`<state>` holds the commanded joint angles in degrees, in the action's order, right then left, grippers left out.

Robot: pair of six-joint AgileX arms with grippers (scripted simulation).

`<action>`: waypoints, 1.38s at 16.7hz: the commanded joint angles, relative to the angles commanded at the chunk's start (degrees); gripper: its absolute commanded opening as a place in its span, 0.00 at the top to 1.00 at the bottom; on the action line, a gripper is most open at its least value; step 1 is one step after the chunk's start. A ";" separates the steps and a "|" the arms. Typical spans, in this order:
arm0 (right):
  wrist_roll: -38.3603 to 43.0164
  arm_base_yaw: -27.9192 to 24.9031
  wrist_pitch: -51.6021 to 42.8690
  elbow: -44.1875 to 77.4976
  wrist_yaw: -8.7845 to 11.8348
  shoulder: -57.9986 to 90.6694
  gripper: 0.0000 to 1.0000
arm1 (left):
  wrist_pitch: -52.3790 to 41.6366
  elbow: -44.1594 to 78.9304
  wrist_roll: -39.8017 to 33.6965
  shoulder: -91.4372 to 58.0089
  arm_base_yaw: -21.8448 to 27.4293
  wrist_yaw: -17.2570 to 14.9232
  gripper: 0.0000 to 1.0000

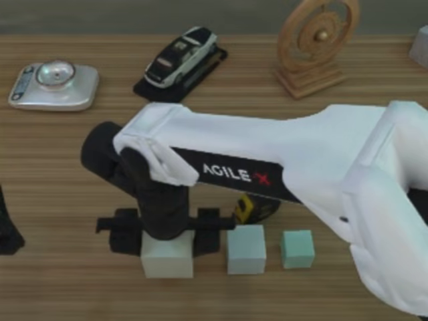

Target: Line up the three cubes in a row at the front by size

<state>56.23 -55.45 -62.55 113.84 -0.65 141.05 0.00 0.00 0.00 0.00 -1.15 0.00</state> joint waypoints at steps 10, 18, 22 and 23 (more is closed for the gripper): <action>0.00 0.00 0.00 0.00 0.00 0.00 0.47 | 0.00 0.00 0.00 0.00 0.00 0.00 0.00; 0.00 0.00 0.00 0.00 0.00 0.00 0.00 | 0.00 0.00 0.00 0.00 0.00 0.00 0.00; 0.00 0.00 0.00 0.00 0.00 0.00 0.00 | 0.00 0.00 0.00 0.00 0.00 0.00 0.00; 0.00 0.00 0.00 0.00 0.00 0.00 0.00 | 0.00 0.00 0.00 0.00 0.00 0.00 0.00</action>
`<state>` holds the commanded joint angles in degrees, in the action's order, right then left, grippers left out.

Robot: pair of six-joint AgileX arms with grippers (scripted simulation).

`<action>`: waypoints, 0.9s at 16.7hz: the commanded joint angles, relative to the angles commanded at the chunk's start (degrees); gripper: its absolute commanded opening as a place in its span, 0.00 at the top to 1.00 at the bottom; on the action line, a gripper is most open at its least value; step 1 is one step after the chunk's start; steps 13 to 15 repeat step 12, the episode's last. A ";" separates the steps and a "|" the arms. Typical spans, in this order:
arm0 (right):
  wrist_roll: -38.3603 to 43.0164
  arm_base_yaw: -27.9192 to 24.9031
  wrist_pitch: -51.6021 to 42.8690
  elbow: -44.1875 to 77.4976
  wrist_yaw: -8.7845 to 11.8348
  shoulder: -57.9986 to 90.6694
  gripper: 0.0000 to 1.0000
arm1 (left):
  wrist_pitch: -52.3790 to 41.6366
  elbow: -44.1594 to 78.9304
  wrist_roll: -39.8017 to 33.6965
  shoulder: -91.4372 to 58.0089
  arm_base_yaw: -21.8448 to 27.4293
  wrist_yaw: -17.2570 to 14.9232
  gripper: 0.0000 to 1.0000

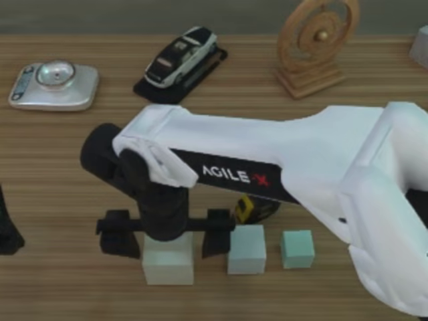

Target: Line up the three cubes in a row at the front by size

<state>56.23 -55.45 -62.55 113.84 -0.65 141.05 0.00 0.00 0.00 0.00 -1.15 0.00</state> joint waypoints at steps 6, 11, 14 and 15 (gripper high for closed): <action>-0.12 -0.32 -4.20 3.83 -0.01 -0.64 0.00 | 0.00 0.00 0.00 0.00 0.00 0.00 0.00; -0.01 -0.41 -13.60 11.17 0.03 -2.30 0.00 | 0.00 0.00 0.00 0.00 0.00 0.00 0.00; -0.04 -0.41 -14.02 11.57 0.03 -2.46 0.00 | 0.00 0.00 0.00 0.00 0.00 0.00 0.00; -0.04 -0.41 -14.02 11.57 0.03 -2.46 0.00 | 0.00 0.00 0.00 0.00 0.00 0.00 0.00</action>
